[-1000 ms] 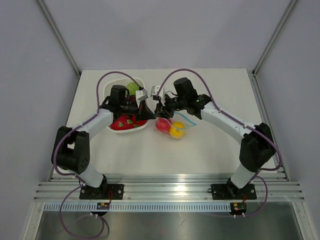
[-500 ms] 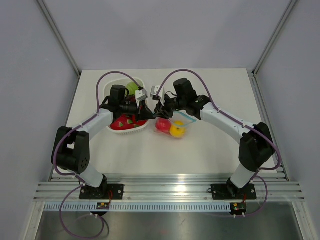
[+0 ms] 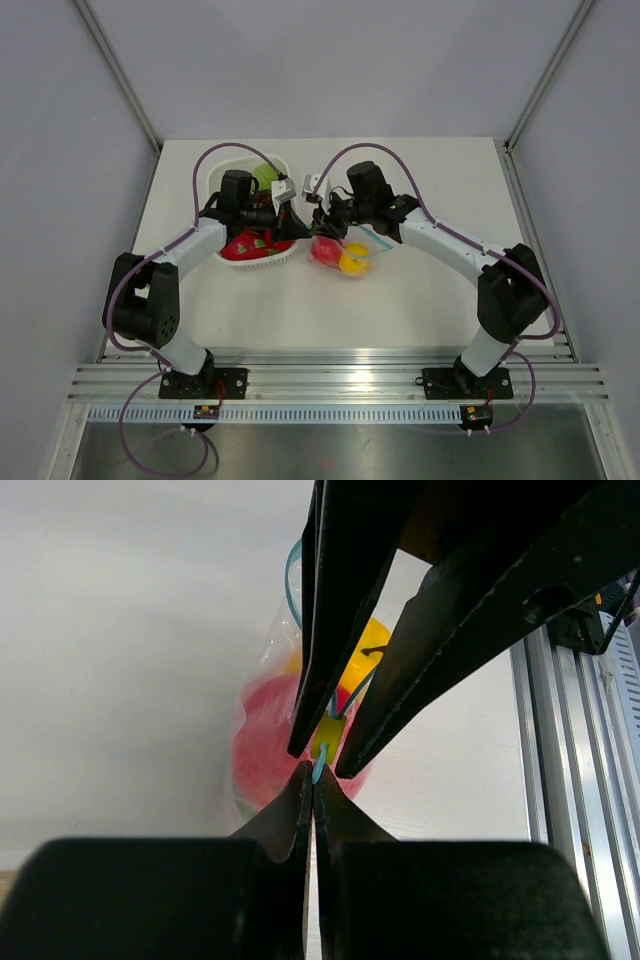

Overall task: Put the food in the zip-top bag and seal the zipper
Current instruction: Zip the zipper food storage bag at the center of the board.

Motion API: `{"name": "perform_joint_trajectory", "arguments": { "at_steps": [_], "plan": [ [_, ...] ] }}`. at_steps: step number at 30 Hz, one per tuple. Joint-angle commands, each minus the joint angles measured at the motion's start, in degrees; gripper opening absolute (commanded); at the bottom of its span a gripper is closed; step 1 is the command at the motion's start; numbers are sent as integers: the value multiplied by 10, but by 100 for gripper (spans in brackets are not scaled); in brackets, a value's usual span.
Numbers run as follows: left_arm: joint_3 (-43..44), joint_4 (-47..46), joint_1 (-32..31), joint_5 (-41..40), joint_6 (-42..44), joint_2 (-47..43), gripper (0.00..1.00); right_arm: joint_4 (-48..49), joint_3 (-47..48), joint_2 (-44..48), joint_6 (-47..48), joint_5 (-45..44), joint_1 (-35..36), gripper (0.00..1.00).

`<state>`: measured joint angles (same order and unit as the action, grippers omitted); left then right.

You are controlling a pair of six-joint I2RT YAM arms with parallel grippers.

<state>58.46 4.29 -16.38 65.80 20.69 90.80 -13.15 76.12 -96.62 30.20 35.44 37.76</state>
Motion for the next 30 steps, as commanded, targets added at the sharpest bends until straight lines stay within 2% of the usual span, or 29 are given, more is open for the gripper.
{"name": "perform_joint_trajectory", "arguments": {
  "at_steps": [1, 4, 7, 10, 30],
  "plan": [
    [5, -22, 1, 21, 6, -8, 0, 27, 3, 20, -9, 5, -1, 26],
    [5, -21, 1, 21, 6, -8, 0, 30, 4, 21, -12, 7, -1, 19],
    [7, -18, 1, 21, 7, -9, 0, 28, 5, 21, -12, 7, -1, 7],
    [6, -17, 2, 18, 8, -11, 0, 24, -3, 31, -12, 5, -1, 0],
    [-17, -20, 15, -14, 10, -30, 0, 6, -173, 200, -39, -81, -15, 0]
  ]
}}
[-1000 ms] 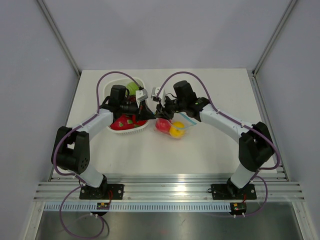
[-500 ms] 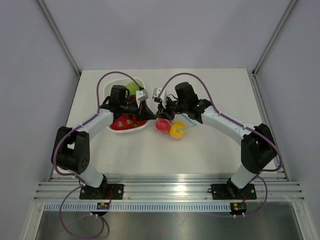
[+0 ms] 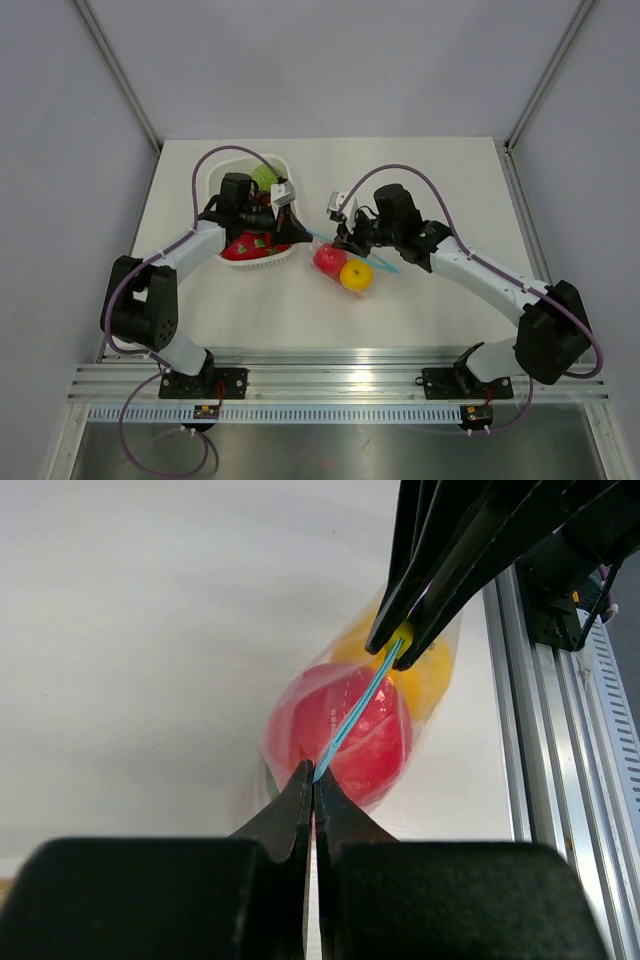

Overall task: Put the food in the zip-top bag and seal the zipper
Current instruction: Zip the zipper food storage bag at the center of the board.

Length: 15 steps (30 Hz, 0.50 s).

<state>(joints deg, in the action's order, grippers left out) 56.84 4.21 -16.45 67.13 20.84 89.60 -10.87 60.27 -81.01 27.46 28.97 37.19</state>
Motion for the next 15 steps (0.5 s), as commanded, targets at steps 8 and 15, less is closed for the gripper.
{"name": "perform_joint_trajectory", "arguments": {
  "at_steps": [8, 15],
  "plan": [
    [4, -23, 24, -44, -9, -17, 0, -32, -59, 97, -29, -42, -26, 0],
    [18, -61, 31, -86, -53, -15, 0, -47, -111, 180, -58, -77, -38, 0]
  ]
}}
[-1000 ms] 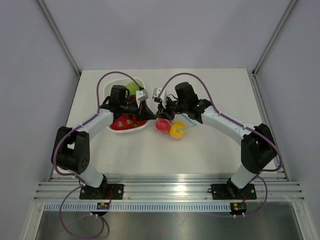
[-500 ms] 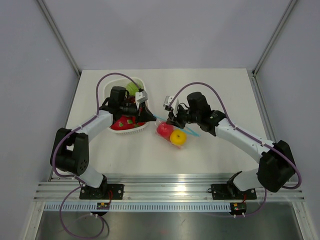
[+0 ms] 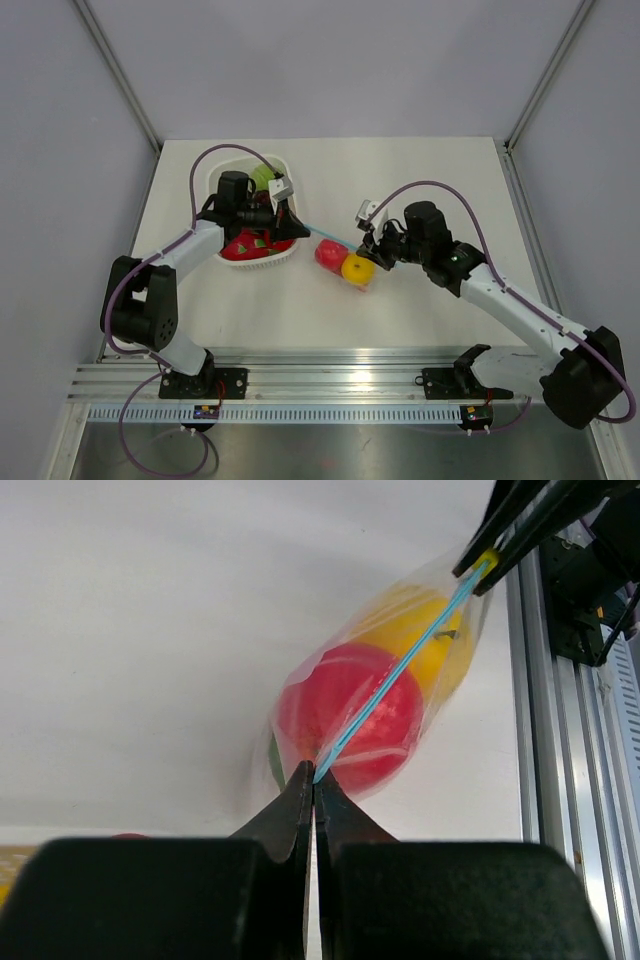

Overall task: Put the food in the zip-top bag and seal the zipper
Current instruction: Zip the zipper food storage bag at the center of the board, then place the zipper food storage bag at the center of the board.

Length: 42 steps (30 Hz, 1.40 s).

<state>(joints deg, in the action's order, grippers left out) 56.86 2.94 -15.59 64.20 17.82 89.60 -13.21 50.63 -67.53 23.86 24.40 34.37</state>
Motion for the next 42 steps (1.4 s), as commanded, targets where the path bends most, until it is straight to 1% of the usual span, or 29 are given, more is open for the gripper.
{"name": "perform_joint_trajectory", "arguments": {
  "at_steps": [1, 9, 15, 20, 24, 27, 30, 31, 33, 34, 35, 36, 37, 39, 41, 42],
  "plan": [
    [20, -59, 23, -72, -30, -15, 0, -29, -20, 62, -25, -36, -11, 0],
    [29, -112, 27, -126, -78, -13, 0, -37, -82, 151, -77, -87, -19, 0],
    [32, -129, 31, -145, -91, -11, 0, -66, -109, 216, -128, -123, -19, 0],
    [45, -133, 31, -142, -102, 1, 0, -69, -114, 237, -138, -136, -19, 0],
    [61, -134, 30, -123, -128, 16, 0, -39, -106, 209, -140, -136, -18, 0],
    [76, -141, 21, -115, -156, 29, 0, -25, -89, 174, -132, -163, -19, 0],
    [89, -140, 4, -134, -155, 36, 0, 0, -66, 138, -112, -210, -20, 0],
    [95, -139, 2, -137, -156, 38, 0, 9, -48, 128, -104, -233, -22, 0],
    [117, -142, 1, -151, -175, 43, 0, 28, -21, 86, -79, -241, -32, 0],
    [128, -135, 1, -158, -183, 45, 0, 32, 10, 67, -71, -258, -49, 0],
    [141, -102, 1, -175, -197, 47, 0, 40, 27, 37, -66, -261, -60, 0],
    [174, -82, 1, -182, -197, 49, 0, 45, 42, 22, -61, -262, -69, 0],
    [186, -62, 1, -191, -197, 49, 0, 51, 67, 10, -60, -262, -80, 0],
    [224, -2, 2, -219, -196, 42, 0, 73, 86, -17, -51, -266, -102, 0],
    [236, 34, 2, -249, -193, 31, 0, 86, 109, -35, -41, -278, -114, 0],
    [238, 37, 2, -254, -191, 15, 0, 90, 118, -40, -36, -294, -117, 0]
  ]
}}
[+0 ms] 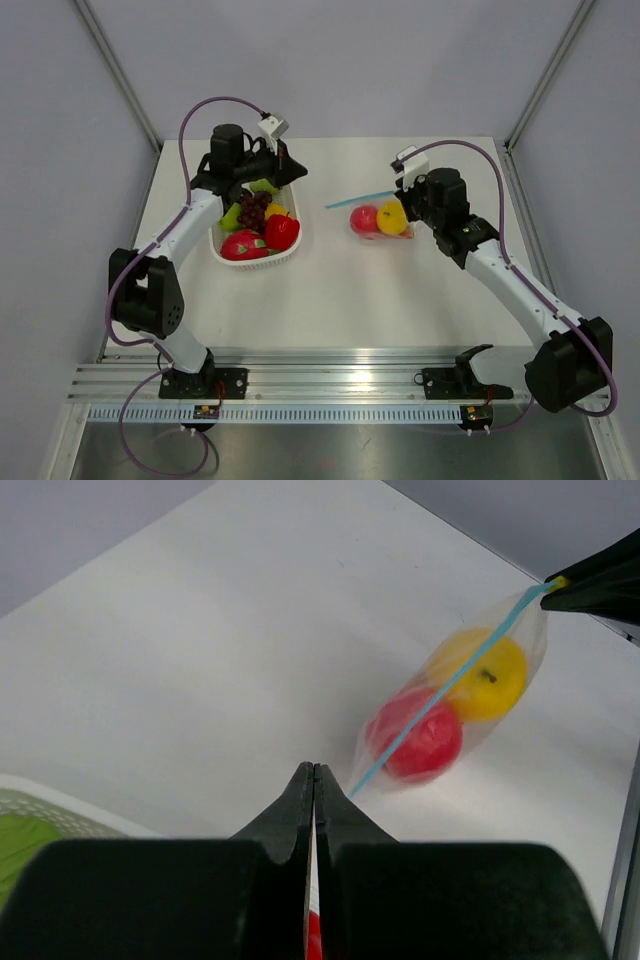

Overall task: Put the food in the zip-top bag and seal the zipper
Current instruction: Place the zipper food storage bag at the center of the board.

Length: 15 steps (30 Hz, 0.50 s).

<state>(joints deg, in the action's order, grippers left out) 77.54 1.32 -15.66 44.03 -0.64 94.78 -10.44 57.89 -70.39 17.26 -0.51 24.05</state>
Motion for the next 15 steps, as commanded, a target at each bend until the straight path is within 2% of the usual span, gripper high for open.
{"name": "perform_joint_trajectory", "arguments": {
  "at_steps": [1, 5, 6, 7, 9, 10, 11, 13, 14, 15],
  "plan": [
    [28, 53, 3, -58, -5, -47, 0, 68, 47, -15, 35, -51, -15, 0],
    [3, 26, 3, -97, -15, -101, 0, 92, 29, -20, 68, -73, -17, 4],
    [-4, 21, 3, -103, -17, -112, 0, 91, 11, -19, 69, -62, -16, 12],
    [-18, 13, 3, -112, -27, -135, 6, 84, -2, -6, 68, -45, -16, 18],
    [-33, 7, 3, -123, -46, -156, 21, 82, -51, 19, 55, 18, -16, 27],
    [-41, -1, 3, -133, -58, -172, 29, 90, -66, 45, 34, 31, -16, 39],
    [-51, -1, 3, -141, -67, -180, 41, 94, -81, 57, 25, 37, -16, 43],
    [-54, 11, 3, -159, -100, -194, 59, 93, -105, 81, 13, 25, -16, 48],
    [-46, 20, 3, -162, -109, -195, 89, 89, -107, 86, 9, 18, -16, 50],
    [-42, 41, 3, -161, -116, -198, 99, 83, -103, 90, 8, -8, -16, 52]
  ]
}}
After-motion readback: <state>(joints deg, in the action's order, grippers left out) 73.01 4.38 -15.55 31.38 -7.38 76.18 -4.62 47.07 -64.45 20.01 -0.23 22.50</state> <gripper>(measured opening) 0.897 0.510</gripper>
